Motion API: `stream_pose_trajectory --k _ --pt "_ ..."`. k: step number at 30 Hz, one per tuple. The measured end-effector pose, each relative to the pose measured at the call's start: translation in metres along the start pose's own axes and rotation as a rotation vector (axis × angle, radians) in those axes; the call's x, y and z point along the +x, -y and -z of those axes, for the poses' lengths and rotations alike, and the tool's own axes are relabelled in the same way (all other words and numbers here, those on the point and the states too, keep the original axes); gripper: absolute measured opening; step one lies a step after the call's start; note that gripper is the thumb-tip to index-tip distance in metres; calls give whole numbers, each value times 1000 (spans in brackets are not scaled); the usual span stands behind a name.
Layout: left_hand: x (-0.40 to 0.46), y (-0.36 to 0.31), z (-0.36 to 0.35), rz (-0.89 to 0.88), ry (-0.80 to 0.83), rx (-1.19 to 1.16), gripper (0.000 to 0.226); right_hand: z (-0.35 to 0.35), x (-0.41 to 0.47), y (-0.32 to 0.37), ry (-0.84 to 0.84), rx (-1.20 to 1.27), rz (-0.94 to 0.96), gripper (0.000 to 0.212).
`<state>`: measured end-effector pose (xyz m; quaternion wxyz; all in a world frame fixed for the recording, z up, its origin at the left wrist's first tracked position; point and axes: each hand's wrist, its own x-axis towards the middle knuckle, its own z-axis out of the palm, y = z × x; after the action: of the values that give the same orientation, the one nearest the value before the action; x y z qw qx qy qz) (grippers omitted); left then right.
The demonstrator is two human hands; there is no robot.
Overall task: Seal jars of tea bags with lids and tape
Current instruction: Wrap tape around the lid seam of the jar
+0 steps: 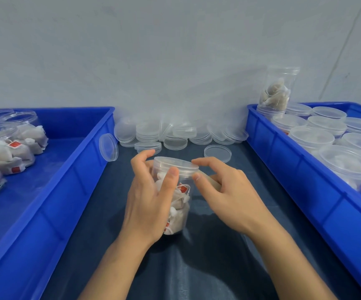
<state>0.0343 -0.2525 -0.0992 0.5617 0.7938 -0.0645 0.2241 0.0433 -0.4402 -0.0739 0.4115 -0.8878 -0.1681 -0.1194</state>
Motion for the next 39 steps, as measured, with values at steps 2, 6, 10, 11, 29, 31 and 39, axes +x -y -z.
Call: stream_pose_trajectory --k 2,6,10,11,29,31,39 --pt "-1 -2 1 -56 -81 124 48 0 0 1 -13 -19 -7 28" --pt "-7 -10 -3 -97 -172 216 46 1 -3 5 -31 -54 -8 31" --pt "-9 -13 -12 -49 -102 243 65 -2 -5 8 -35 -86 18 33" --pt "-9 -12 -13 -44 -99 244 67 -2 -5 8 -34 -83 23 33" --pt "0 -1 -1 46 -102 11 43 8 -1 -3 -78 -104 66 32" --pt "0 -1 -1 48 -99 -2 45 8 -1 -4 -75 -99 57 32" --pt "-3 -6 -1 86 -44 -131 44 5 -1 -6 -90 -81 35 33"
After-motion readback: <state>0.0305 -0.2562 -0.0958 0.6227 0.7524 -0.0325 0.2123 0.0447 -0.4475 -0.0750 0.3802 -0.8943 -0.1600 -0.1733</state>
